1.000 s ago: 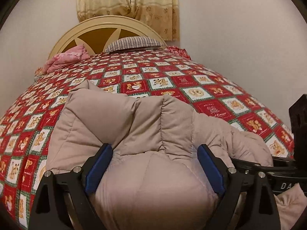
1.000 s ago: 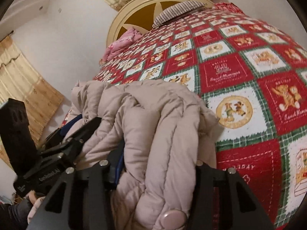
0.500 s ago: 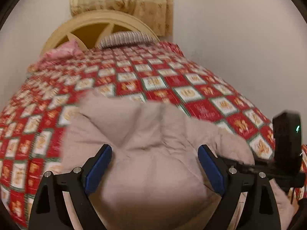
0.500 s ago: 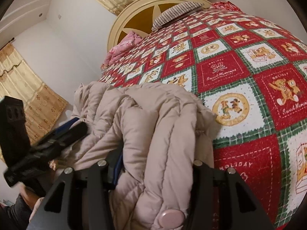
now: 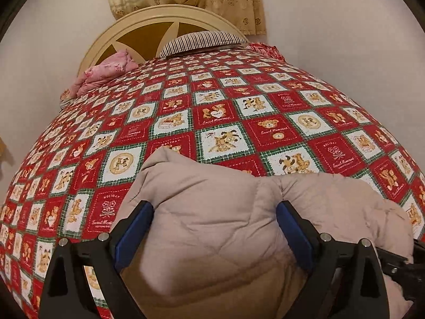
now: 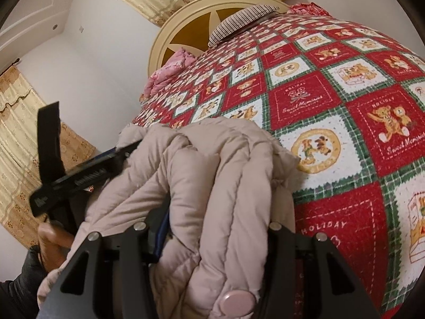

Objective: Fold large clothes

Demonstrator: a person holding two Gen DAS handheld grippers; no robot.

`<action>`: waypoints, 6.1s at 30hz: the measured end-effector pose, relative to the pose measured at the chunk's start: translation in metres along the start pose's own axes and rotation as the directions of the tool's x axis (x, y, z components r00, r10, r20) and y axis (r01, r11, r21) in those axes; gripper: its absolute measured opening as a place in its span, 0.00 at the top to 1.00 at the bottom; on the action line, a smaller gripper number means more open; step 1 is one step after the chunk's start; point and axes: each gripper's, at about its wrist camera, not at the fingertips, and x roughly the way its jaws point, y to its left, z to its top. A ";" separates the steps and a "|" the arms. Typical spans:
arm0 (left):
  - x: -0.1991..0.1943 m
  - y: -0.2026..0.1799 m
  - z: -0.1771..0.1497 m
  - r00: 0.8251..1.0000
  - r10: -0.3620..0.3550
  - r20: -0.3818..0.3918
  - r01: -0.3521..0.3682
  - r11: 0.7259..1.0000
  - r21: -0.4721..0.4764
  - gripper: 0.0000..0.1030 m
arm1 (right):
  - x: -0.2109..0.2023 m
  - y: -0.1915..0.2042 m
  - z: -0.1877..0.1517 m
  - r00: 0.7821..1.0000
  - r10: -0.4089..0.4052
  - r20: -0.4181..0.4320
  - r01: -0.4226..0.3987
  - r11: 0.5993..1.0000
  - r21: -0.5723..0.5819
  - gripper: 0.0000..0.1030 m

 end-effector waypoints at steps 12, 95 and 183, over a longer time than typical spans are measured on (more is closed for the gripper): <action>0.000 -0.001 -0.003 0.999 -0.018 -0.041 0.018 1.000 0.016 0.06 | -0.005 0.008 -0.006 0.998 -0.062 0.025 0.062 0.998 -0.007 0.52; -0.140 0.037 -0.120 0.709 -0.703 0.056 0.696 0.683 -0.222 0.18 | -0.085 0.073 -0.092 0.981 0.113 -0.158 -0.102 0.992 0.079 0.36; -0.101 -0.193 -0.047 0.976 -0.219 0.014 0.211 0.952 0.222 0.01 | -0.218 -0.046 -0.044 0.736 -0.652 0.182 0.602 0.753 0.264 0.20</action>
